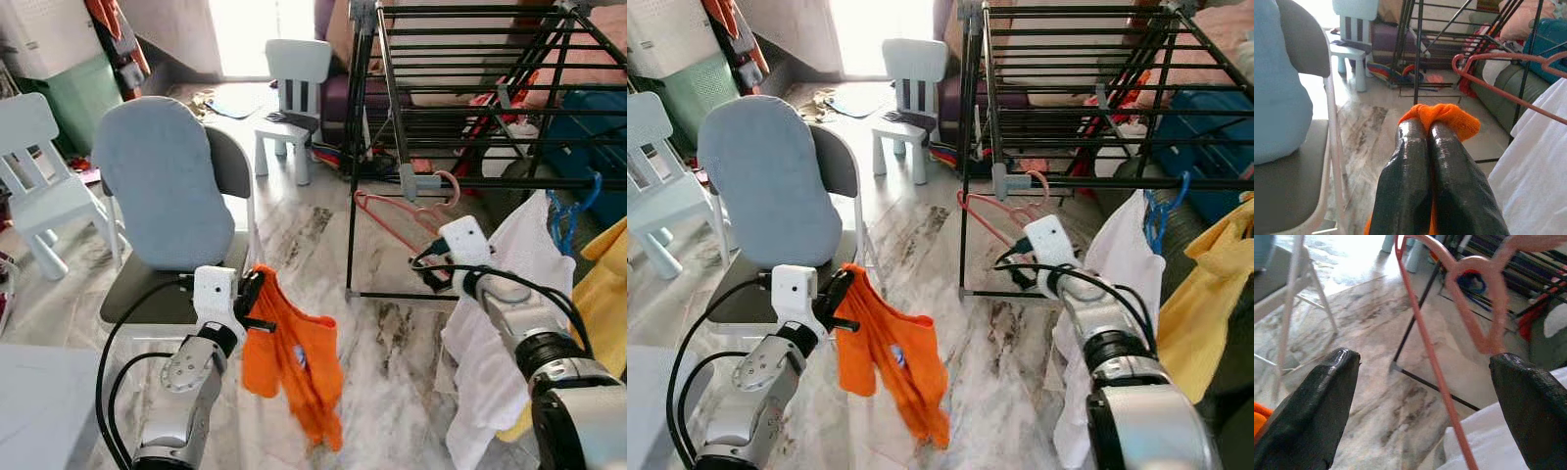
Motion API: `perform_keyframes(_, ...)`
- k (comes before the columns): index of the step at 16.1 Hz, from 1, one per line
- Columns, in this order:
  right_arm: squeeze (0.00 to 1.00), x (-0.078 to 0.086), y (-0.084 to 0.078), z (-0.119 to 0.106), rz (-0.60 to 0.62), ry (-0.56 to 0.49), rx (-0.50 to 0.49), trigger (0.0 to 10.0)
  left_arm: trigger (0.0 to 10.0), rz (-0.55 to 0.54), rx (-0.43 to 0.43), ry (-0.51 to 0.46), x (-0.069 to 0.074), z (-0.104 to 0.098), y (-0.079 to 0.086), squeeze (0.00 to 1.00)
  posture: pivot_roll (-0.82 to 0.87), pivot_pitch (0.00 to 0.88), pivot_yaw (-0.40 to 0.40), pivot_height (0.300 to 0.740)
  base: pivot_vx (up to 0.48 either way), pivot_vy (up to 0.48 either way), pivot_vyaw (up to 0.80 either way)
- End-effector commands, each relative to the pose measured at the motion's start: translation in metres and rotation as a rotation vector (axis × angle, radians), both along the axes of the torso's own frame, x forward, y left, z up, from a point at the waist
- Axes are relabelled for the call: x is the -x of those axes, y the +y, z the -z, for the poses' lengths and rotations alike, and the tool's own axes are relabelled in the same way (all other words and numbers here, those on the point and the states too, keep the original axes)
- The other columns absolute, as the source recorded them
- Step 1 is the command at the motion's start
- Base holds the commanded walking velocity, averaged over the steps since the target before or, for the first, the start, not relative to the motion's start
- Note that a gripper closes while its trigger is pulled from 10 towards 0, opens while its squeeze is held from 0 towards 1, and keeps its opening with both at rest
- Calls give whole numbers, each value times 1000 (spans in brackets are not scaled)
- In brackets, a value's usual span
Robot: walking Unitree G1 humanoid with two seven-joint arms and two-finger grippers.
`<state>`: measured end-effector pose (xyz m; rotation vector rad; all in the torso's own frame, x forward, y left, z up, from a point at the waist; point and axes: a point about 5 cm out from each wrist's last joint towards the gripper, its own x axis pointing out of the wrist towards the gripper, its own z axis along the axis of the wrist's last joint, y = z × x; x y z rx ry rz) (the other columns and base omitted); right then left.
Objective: Hang hanger
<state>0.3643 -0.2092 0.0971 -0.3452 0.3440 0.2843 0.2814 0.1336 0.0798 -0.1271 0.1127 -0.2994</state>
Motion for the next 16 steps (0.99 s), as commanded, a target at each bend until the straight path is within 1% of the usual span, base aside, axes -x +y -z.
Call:
perform_keyframes(1, 0, -4, 4, -6, -25, -12, 5, 10000, 10000, 4, -16, -22, -1, -7, 1, 0, -68, 0, 23, 740, 0, 0, 0)
perform_keyframes(2, 0, -5, 4, -7, -25, -17, -9, 10000, 10000, 8, -17, -19, -1, -7, 1, 0, -68, 0, 23, 740, 0, 0, 0)
perform_keyframes(4, 0, -9, 0, -17, -2, -73, 5, 10000, 10000, 18, -23, -20, -3, -9, 0, 0, -76, 0, 35, 740, 0, 0, 0)
perform_keyframes(5, 0, -11, -7, -26, 53, -129, 15, 10000, 10000, 22, -26, -23, -5, -10, 0, 0, -80, 0, 37, 740, 0, 0, 0)
perform_keyframes(7, 0, -10, -15, -27, 103, -152, 46, 10000, 10000, 23, -25, -22, -6, -11, -1, 0, -85, 0, 34, 740, 0, 0, 0)
perform_keyframes(8, 0, -9, -18, -25, 111, -148, 65, 10000, 10000, 23, -24, -21, -6, -10, -2, 0, -84, 0, 33, 740, 0, 0, 0)
perform_keyframes(9, 0, -7, -22, -21, 117, -121, 97, 10000, 10000, 25, -21, -20, -6, -10, -4, 0, -84, 0, 33, 740, 0, 0, 0)
perform_keyframes(10, 0, -7, -24, -20, 135, -112, 100, 10000, 10000, 29, -19, -19, -5, -10, -5, 0, -84, 0, 33, 740, 0, 0, 0)
perform_keyframes(11, 0, -5, -26, -15, 143, -73, 84, 10000, 10000, 33, -19, -18, -5, -9, -6, 0, -85, 0, 33, 740, 0, 0, 0)
perform_keyframes(12, 0, -4, -25, -12, 139, -52, 80, 10000, 10000, 33, -19, -17, -5, -9, -6, 0, -86, 0, 32, 740, 0, 0, 0)
perform_keyframes(13, 0, -1, -22, -4, 122, 0, 59, 10000, 10000, 33, -20, -15, -6, -9, -5, 0, -88, 0, 30, 740, 0, 0, 0)
perform_keyframes(16, 0, 1, -17, 1, 96, 26, 38, 10000, 10000, 35, -17, -16, -7, -9, -7, 0, -91, 0, 31, 740, 0, 0, 0)
